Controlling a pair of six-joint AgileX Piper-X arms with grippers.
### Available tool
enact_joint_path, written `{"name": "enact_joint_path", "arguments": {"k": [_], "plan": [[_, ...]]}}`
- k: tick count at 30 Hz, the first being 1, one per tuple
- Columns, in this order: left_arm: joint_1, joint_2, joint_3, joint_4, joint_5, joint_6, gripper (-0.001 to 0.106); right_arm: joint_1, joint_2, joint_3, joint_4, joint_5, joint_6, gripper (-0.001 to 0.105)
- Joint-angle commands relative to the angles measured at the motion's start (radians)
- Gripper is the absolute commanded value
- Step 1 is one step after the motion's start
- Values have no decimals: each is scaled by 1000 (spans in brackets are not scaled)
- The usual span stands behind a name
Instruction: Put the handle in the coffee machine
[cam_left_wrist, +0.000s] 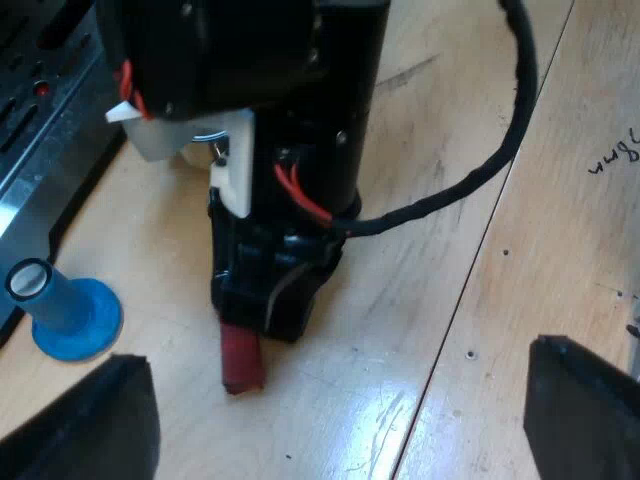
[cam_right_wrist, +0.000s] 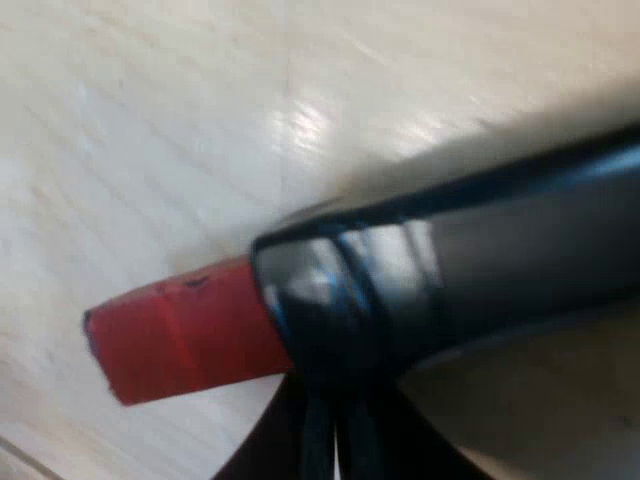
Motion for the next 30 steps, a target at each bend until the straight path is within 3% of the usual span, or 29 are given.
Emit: {"name": "enact_joint_path", "arguments": {"k": [1,12,17,25,27,30], "plan": [[-3,0,-7,3,-15,-12,75,4,1,-17,-4,1,-16,0],[-3,0,-7,3,-15,-12,75,4,-89,-17,160,74,-40,0],[-3,0,-4,1,-57,-12,75,4,-177,-17,282,157,-84,0],[-3,0,-3,-26,-59,-12,75,4,-314,-17,428,231,-142,0],[-3,0,-3,-30,-59,-12,75,4,-348,-17,445,263,-152,4],[-3,0,-3,-27,-59,-12,75,4,-398,-17,472,305,-170,22]]}}
